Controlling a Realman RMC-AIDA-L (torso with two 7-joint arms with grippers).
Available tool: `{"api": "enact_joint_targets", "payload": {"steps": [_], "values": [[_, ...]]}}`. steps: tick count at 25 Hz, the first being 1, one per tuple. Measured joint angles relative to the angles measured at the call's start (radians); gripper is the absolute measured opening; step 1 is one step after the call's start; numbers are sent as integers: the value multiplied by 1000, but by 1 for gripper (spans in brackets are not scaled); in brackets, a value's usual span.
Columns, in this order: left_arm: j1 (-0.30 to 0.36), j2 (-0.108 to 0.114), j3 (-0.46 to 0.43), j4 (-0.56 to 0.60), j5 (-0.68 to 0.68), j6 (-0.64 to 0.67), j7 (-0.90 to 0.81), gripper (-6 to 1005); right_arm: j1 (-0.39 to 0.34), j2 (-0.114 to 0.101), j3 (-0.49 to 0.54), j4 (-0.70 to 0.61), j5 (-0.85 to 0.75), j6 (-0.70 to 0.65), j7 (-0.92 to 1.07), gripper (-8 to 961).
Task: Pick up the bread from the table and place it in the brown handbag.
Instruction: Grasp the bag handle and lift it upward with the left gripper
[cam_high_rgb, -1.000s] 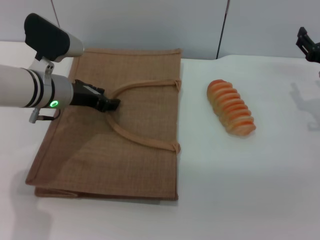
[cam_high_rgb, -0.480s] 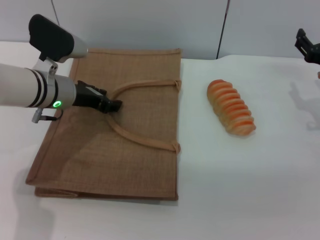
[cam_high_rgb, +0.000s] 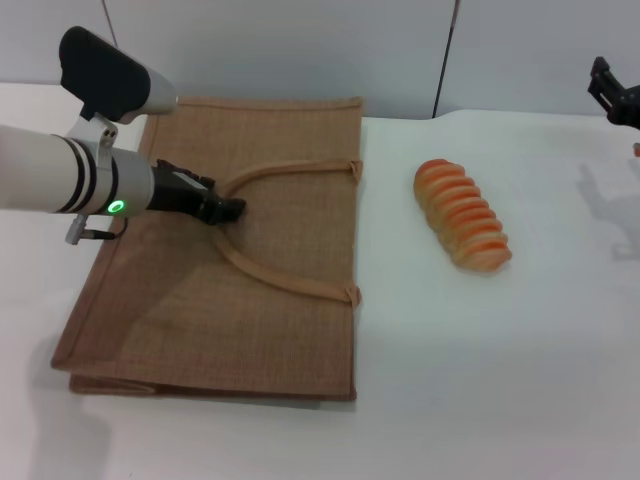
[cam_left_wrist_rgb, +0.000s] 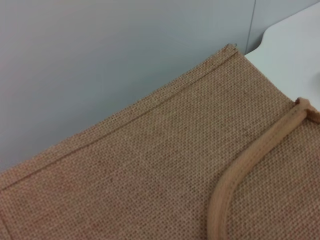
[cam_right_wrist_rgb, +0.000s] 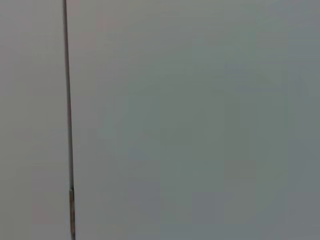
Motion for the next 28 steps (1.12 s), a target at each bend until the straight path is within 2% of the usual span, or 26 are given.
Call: {"api": "enact_joint_targets", "payload": {"steps": [17, 20, 28], "values": [[-3, 0, 7, -5, 0, 0, 1, 522, 2, 0, 0, -1, 0, 0, 0, 740], [-19, 1, 1, -32, 0, 1, 1, 429, 2, 0, 0, -2, 0, 0, 0, 740], [-40, 2, 3, -63, 0, 10, 1, 368, 2, 0, 0, -2, 0, 0, 1, 741]]}}
